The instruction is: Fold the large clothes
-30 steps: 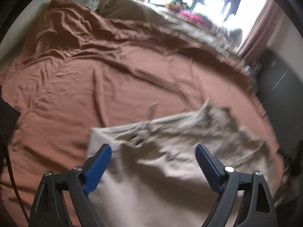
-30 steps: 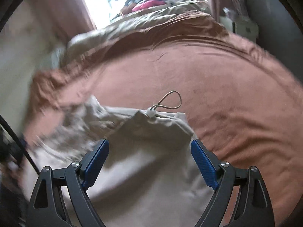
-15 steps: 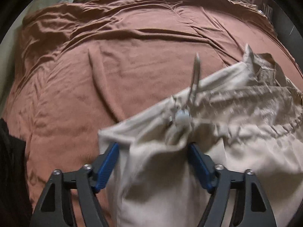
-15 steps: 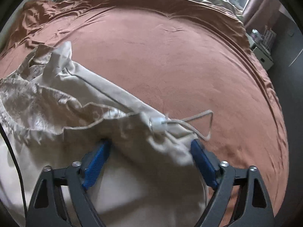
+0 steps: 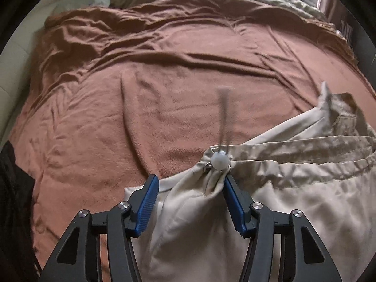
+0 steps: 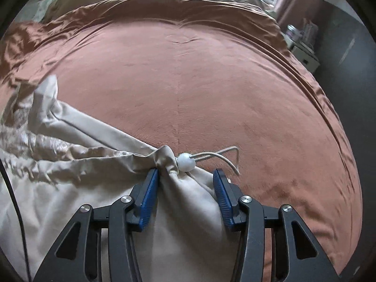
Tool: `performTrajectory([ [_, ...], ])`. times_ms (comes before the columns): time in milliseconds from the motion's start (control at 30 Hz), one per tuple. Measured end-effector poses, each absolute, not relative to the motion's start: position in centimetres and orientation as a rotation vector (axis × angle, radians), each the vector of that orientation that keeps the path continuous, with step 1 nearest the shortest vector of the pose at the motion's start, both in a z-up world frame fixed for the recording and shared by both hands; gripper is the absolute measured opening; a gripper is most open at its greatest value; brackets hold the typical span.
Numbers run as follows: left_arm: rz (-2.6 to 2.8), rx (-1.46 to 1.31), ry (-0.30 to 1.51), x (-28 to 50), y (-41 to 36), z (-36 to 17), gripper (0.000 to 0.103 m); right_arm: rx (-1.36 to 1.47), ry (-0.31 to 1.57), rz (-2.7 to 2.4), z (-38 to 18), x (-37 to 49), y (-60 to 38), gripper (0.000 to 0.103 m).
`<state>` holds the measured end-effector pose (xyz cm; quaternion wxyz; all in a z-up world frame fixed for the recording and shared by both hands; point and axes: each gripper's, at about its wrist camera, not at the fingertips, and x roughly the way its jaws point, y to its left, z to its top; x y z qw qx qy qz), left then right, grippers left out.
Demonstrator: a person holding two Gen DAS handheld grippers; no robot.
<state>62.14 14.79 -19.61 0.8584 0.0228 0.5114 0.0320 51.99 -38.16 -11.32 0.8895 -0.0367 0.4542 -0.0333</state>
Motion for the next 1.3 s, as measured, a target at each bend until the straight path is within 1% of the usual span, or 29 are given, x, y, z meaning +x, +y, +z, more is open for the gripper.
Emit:
performTrajectory([
  [33,0.054,0.031,1.066,61.7,14.8,-18.9,0.059,-0.060,0.946,-0.069,-10.8,51.6,-38.4,0.045],
  [100,0.023,-0.028,1.061,60.6,15.2,-17.7,0.064,-0.028,0.952,-0.044,-10.2,50.8,-38.6,0.045],
  [133,0.014,-0.061,1.056,60.0,15.4,-17.1,0.065,0.004,0.955,0.001,-9.8,50.0,-38.8,0.045],
  [267,0.005,-0.128,1.007,56.6,15.9,-14.8,0.065,0.039,0.945,0.026,-8.7,46.8,-39.6,0.046],
  [400,-0.011,-0.159,0.977,52.2,15.7,-13.6,0.065,0.092,0.921,0.056,-7.7,43.3,-39.8,0.046],
  [600,-0.016,-0.257,0.958,45.5,16.5,-13.6,0.065,0.131,0.875,0.137,-6.0,37.1,-38.1,0.046],
  [767,-0.016,-0.356,0.935,40.0,17.3,-13.8,0.065,0.147,0.843,0.211,-4.6,33.5,-36.6,0.046],
  [967,-0.003,-0.432,0.906,35.0,18.7,-13.8,0.065,0.124,0.809,0.254,-2.9,28.8,-34.2,0.046],
  [1133,-0.003,-0.510,0.903,31.6,19.6,-15.0,0.065,0.086,0.804,0.293,-2.8,25.3,-31.0,0.046],
  [1300,-0.005,-0.575,0.905,29.2,20.6,-16.5,0.065,0.062,0.833,0.337,-4.5,23.6,-27.5,0.046],
])
